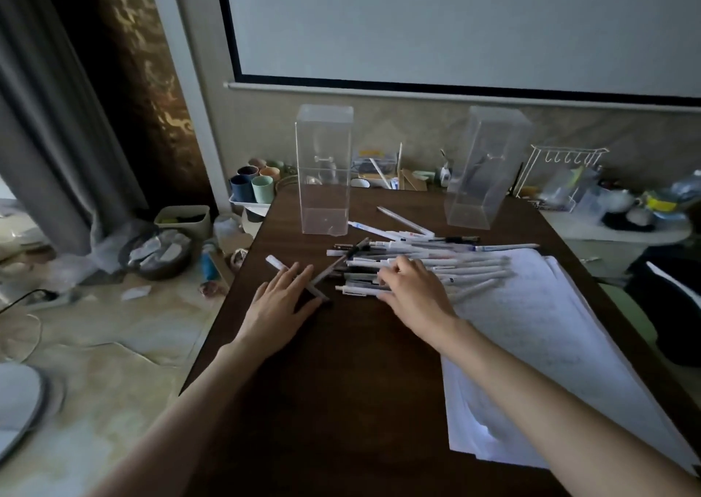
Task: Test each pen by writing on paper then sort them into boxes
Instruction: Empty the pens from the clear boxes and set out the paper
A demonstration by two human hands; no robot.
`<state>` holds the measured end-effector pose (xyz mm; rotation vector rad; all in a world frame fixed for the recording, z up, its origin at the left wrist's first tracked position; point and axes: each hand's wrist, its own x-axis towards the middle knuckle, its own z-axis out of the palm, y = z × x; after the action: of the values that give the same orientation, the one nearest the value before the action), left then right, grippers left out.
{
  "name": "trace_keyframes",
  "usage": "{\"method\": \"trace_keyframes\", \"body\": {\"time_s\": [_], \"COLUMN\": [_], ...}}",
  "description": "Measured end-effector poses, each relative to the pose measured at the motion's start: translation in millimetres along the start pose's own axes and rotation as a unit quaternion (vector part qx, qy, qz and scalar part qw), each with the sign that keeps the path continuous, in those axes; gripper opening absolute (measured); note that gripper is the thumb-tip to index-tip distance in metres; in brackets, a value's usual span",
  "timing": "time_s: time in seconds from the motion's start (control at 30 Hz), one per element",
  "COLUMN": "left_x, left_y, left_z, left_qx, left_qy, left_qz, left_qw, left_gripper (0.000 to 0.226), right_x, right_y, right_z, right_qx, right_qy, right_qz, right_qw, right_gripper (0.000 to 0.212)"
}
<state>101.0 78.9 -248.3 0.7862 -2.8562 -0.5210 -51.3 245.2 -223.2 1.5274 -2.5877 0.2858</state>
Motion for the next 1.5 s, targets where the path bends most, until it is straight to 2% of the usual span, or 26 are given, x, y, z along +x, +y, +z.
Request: {"method": "trace_keyframes", "body": {"time_s": [0.23,0.47,0.6,0.7,0.8,0.93,1.0,1.07,1.13,1.23,1.5], "left_x": [36.3,42.5,28.4,17.1,8.8,0.2,-2.4,-1.8,3.2,12.1,39.1], "left_y": [13.6,23.7,34.7,57.0,91.4,142.8,159.8,168.2,170.8,169.7,158.4], "left_z": [10.9,12.6,12.9,16.8,28.4,47.2,57.0,66.9,72.7,73.6,70.3], "left_qx": [-0.027,-0.030,-0.034,-0.040,-0.017,-0.031,-0.018,0.020,0.035,0.021,0.033], "left_qy": [0.033,0.063,0.091,0.097,0.052,0.039,0.011,-0.018,-0.041,-0.068,-0.031], "left_qz": [0.015,0.040,0.083,0.144,0.209,0.246,0.255,0.266,0.247,0.187,0.156], "left_qw": [0.999,0.997,0.992,0.984,0.976,0.968,0.967,0.964,0.967,0.980,0.987], "left_gripper": [0.061,0.064,0.062,0.058,0.057,0.051,0.052,0.052,0.049,0.047,0.047], "right_x": [32.4,33.2,4.5,-32.7,-76.1,-112.5,-120.4,-126.6,-130.4,-134.5,-155.8], "right_y": [19.0,28.5,50.9,77.8,108.0,149.1,162.7,168.9,170.3,167.5,151.8], "right_z": [9.5,5.4,-14.0,-25.4,-24.4,-20.5,-22.1,-20.1,-16.8,-18.8,-20.8], "right_qx": [0.036,0.097,0.114,0.117,0.080,0.067,0.070,0.059,0.049,0.050,0.060], "right_qy": [0.000,0.005,0.016,0.058,0.064,0.079,0.058,-0.012,-0.045,-0.050,-0.062], "right_qz": [0.016,0.020,0.007,0.063,0.140,0.291,0.344,0.368,0.357,0.336,0.300], "right_qw": [0.999,0.995,0.993,0.989,0.985,0.951,0.935,0.928,0.932,0.939,0.950], "right_gripper": [0.017,0.035,0.031,0.026,0.021,0.028,0.041,0.050,0.051,0.051,0.052]}}
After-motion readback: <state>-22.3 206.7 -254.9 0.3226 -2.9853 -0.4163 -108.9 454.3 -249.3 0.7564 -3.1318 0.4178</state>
